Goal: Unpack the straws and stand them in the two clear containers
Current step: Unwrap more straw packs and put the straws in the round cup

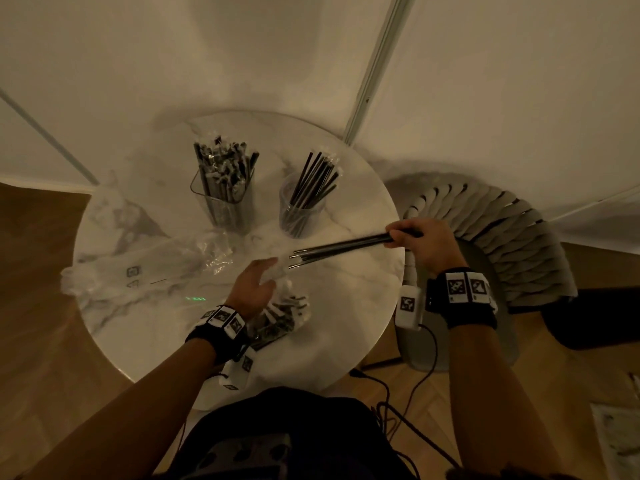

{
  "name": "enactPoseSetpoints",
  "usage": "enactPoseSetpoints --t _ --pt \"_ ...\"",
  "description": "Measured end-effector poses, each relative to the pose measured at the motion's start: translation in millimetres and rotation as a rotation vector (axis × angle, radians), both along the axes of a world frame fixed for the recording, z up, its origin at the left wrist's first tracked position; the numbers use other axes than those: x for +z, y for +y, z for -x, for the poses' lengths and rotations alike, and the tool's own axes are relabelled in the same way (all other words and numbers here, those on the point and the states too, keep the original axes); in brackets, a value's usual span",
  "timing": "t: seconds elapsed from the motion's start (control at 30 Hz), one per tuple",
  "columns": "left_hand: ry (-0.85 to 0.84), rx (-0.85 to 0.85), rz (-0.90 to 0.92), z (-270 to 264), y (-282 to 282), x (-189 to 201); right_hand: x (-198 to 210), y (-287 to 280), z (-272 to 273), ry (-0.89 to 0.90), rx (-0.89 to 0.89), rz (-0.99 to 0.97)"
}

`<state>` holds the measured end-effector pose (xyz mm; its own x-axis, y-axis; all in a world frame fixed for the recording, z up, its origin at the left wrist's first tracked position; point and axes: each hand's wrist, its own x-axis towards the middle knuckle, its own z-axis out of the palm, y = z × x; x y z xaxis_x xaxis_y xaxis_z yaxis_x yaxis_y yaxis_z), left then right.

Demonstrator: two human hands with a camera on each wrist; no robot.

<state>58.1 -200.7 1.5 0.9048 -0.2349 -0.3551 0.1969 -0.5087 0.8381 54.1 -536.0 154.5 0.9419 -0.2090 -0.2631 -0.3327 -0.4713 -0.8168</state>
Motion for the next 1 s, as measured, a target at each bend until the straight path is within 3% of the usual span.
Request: enactPoseSetpoints --t 0.07,0.17,0.27,0.5,0.73,1.0 --pt "0.152 0.228 0.246 -9 -12 15 10 11 -2 -0.041 0.013 0.003" --pt "0.526 0.535 0.771 -24 -26 37 18 35 -5 -0.096 0.068 0.035" --pt "0.716 0.695 1.004 -31 -28 50 21 66 -5 -0.2 0.106 0.127" --pt "0.707 0.813 0.954 -35 -30 54 18 114 -1 -0.411 0.241 0.276" --pt "0.709 0.656 0.652 -35 -21 49 20 123 -5 -0.363 0.371 0.291" --pt "0.817 0.525 0.657 -38 -17 51 22 122 -10 -0.411 0.308 0.221"
